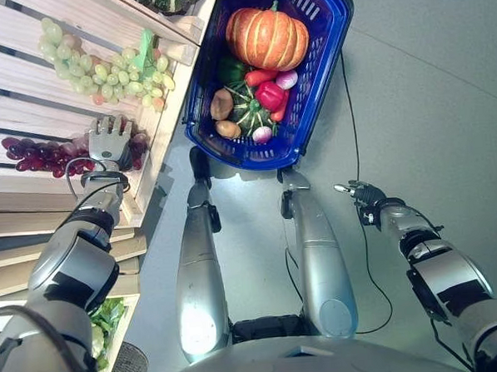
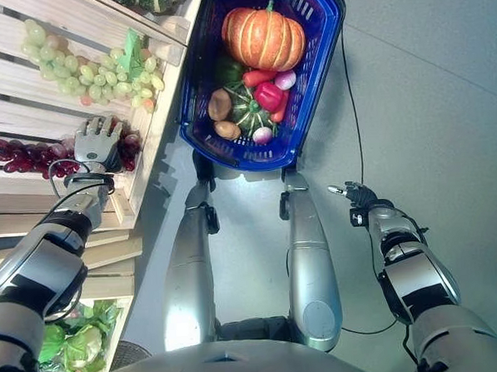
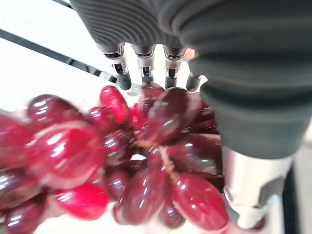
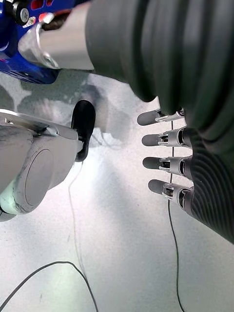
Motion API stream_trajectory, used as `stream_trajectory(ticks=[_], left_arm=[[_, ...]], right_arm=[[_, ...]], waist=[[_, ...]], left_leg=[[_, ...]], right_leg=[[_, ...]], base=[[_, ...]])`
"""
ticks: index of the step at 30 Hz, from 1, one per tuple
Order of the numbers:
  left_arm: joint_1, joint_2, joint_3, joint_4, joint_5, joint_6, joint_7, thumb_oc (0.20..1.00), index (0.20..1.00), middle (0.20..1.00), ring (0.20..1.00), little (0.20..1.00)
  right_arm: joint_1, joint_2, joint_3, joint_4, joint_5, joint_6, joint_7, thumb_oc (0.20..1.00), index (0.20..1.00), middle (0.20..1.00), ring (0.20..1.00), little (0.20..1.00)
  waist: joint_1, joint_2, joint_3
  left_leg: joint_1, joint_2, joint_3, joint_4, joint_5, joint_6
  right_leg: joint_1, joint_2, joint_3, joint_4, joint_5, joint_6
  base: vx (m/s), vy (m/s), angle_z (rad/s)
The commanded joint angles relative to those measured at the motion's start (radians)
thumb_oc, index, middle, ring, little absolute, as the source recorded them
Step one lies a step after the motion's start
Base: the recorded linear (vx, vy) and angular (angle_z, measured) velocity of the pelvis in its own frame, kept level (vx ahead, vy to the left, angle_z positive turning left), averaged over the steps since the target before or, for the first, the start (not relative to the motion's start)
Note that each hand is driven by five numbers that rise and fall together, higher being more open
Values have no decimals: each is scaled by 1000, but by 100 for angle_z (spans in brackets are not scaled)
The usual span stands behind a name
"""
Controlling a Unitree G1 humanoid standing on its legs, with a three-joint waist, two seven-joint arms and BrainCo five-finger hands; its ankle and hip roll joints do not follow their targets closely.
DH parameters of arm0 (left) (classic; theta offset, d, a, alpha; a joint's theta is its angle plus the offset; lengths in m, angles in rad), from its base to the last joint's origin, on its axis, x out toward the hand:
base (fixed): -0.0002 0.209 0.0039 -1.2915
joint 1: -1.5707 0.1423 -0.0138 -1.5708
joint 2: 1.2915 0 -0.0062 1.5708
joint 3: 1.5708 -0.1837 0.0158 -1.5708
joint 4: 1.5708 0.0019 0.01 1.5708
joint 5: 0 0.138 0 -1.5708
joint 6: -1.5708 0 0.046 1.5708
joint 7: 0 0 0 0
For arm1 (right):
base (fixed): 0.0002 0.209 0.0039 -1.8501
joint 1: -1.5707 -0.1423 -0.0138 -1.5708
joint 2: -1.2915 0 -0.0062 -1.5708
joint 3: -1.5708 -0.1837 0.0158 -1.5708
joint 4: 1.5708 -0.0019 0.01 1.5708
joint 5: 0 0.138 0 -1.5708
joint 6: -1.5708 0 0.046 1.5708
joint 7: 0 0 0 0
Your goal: Pick up fruits and vegetables into the basket
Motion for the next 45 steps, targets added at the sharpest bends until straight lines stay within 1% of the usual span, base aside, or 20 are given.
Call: stream_trajectory(ticks=[1, 4, 6, 10, 12, 14, 15, 17, 24, 31, 35, 39, 40, 41, 42, 43, 45], left_arm=[[67, -3, 65, 96, 9, 92, -23, 1000, 1000, 1000, 1000, 1000], [73, -7, 75, 103, 14, 122, -39, 1000, 1000, 1000, 1000, 1000], [74, -9, 77, 108, 20, 129, -58, 1000, 1000, 1000, 1000, 1000], [79, -16, 74, 106, 18, 136, -100, 1000, 1000, 1000, 1000, 1000], [78, -18, 71, 104, 13, 127, -123, 1000, 1000, 1000, 1000, 1000], [80, -23, 65, 103, 7, 111, -150, 721, 721, 721, 721, 721], [81, -26, 64, 100, 0, 99, -165, 442, 442, 442, 442, 442], [80, -28, 56, 98, -15, 90, -188, 200, 200, 200, 200, 200], [75, -23, 44, 94, -70, 63, -251, 200, 200, 200, 200, 200], [71, -12, 41, 94, -103, 41, -267, 200, 200, 200, 200, 200], [68, -15, 45, 94, -161, 36, -269, 200, 200, 200, 200, 200], [71, -14, 65, 93, -279, 10, -271, 200, 200, 200, 200, 200], [73, -15, 87, 90, -408, -19, -275, 200, 200, 200, 200, 200], [73, -16, 119, 93, -503, -51, -277, 200, 200, 200, 200, 200], [72, -17, 134, 94, -538, -61, -287, 200, 200, 200, 200, 200], [71, -18, 170, 97, -626, -93, -285, 200, 200, 200, 200, 200], [77, -10, 243, 97, -825, -172, -323, 200, 200, 200, 200, 200]], right_arm=[[50, -18, 33, 21, 23, 4, -4, 1000, 1000, 1000, 1000, 1000], [46, -19, 32, 22, 26, 5, -2, 1000, 1000, 1000, 1000, 1000], [45, -19, 34, 24, 27, 7, -3, 1000, 1000, 1000, 1000, 1000], [40, -23, 33, 25, 25, 11, 2, 1000, 1000, 1000, 1000, 1000], [39, -23, 35, 24, 25, 12, -1, 1000, 1000, 1000, 1000, 1000], [38, -21, 35, 22, 24, 11, -5, 1000, 1000, 1000, 1000, 1000], [33, -23, 35, 24, 22, 12, -1, 1000, 1000, 1000, 1000, 1000], [31, -25, 35, 24, 21, 12, 0, 1000, 1000, 1000, 1000, 1000], [29, -31, 34, 22, 18, 12, 3, 1000, 1000, 1000, 1000, 1000], [28, -38, 33, 26, 24, 8, 10, 1000, 1000, 1000, 1000, 1000], [24, -37, 34, 31, 28, 1, 9, 1000, 1000, 1000, 1000, 1000], [20, -41, 33, 29, 35, -2, 13, 1000, 1000, 1000, 1000, 1000], [17, -43, 32, 29, 47, -1, 14, 1000, 1000, 1000, 1000, 1000], [17, -46, 30, 28, 50, -2, 18, 1000, 1000, 1000, 1000, 1000], [17, -47, 29, 28, 52, -6, 18, 1000, 1000, 1000, 1000, 1000], [21, -46, 27, 29, 59, -18, 20, 1000, 1000, 1000, 1000, 1000], [27, -48, 18, 20, 71, -38, 28, 1000, 1000, 1000, 1000, 1000]], waist=[[27, -18, -27], [28, -18, -27], [28, -18, -27], [28, -18, -27], [28, -16, -27], [28, -15, -27], [28, -15, -27], [28, -14, -27], [25, -13, -27], [26, -11, -27], [26, -8, -27], [26, -5, -27], [28, -3, -27], [28, -2, -27], [28, -2, -27], [29, 0, -27], [30, 4, -27]], left_leg=[[-54, -62, 9, 80, -58, 45], [-54, -62, 10, 81, -58, 45], [-53, -62, 12, 82, -58, 45], [-53, -63, 11, 81, -58, 45], [-56, -63, 12, 82, -58, 45], [-54, -62, 14, 77, -56, 45], [-55, -62, 14, 77, -56, 45], [-56, -62, 14, 77, -56, 45], [-53, -61, 18, 71, -54, 46], [-52, -62, 18, 68, -50, 45], [-43, -63, 19, 61, -48, 45], [-38, -64, 20, 58, -47, 45], [-33, -64, 20, 55, -46, 45], [-31, -65, 19, 53, -45, 46], [-30, -66, 18, 53, -44, 46], [-27, -67, 17, 52, -44, 47], [-17, -69, 17, 45, -43, 47]], right_leg=[[23, 64, -46, 29, -50, -32], [25, 63, -47, 28, -51, -34], [26, 63, -48, 28, -52, -34], [26, 64, -47, 28, -52, -34], [23, 64, -49, 30, -52, -34], [25, 63, -50, 26, -52, -34], [24, 64, -49, 27, -52, -34], [23, 63, -50, 27, -52, -34], [26, 63, -51, 22, -51, -33], [30, 62, -52, 16, -47, -32], [37, 62, -51, 9, -46, -32], [42, 61, -51, 5, -45, -33], [47, 61, -51, 2, -44, -33], [50, 62, -51, 1, -45, -34], [51, 63, -50, 1, -46, -34], [53, 63, -50, 2, -48, -35], [63, 63, -50, -2, -52, -35]], base=[[0, 0, 0], [0, 0, 0], [0, 0, 0], [0, 0, 0], [0, 0, 0], [0, 0, 0], [0, 0, 0], [0, 0, 0], [0, 0, 0], [0, 0, 0], [0, 0, 0], [0, 0, 0], [0, 0, 0], [0, 0, 0], [0, 0, 0], [0, 0, 0], [0, 0, 0]])
